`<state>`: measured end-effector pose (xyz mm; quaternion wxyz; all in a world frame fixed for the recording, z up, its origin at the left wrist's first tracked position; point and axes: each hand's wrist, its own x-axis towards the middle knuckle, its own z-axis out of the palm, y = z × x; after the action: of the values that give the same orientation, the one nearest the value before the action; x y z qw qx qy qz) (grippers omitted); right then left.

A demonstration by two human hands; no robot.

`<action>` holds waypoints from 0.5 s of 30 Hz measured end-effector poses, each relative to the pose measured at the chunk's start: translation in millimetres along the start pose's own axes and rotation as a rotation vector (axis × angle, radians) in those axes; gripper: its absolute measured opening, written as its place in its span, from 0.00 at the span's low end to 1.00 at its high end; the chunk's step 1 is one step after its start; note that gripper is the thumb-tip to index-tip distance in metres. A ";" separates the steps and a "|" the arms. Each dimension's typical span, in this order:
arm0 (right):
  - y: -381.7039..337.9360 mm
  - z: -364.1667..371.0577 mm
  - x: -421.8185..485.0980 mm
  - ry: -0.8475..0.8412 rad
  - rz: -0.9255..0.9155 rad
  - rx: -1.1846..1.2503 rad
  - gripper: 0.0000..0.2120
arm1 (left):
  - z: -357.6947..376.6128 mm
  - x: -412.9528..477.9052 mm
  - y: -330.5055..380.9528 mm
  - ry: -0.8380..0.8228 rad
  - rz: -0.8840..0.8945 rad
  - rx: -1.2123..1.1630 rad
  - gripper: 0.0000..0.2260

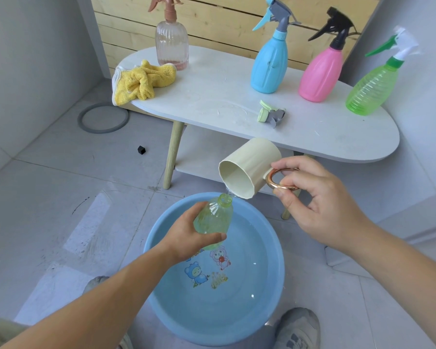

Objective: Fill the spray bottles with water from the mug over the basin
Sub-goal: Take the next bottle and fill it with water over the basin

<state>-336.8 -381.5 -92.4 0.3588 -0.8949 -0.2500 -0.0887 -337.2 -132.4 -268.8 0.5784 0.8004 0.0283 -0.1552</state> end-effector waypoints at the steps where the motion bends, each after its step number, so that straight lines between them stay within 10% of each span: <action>1: 1.1 0.5 -0.3 -0.002 -0.012 -0.018 0.07 | -0.3 -0.7 0.9 -0.004 -0.002 -0.003 0.41; 15: 7.4 6.8 1.6 -0.057 -0.321 -0.314 0.09 | 0.0 -4.4 4.9 -0.008 -0.028 -0.006 0.40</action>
<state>-331.8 -380.8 -101.2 0.1893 -0.8907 -0.3823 -0.1571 -340.3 -133.4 -263.1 0.5788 0.7974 0.0376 -0.1663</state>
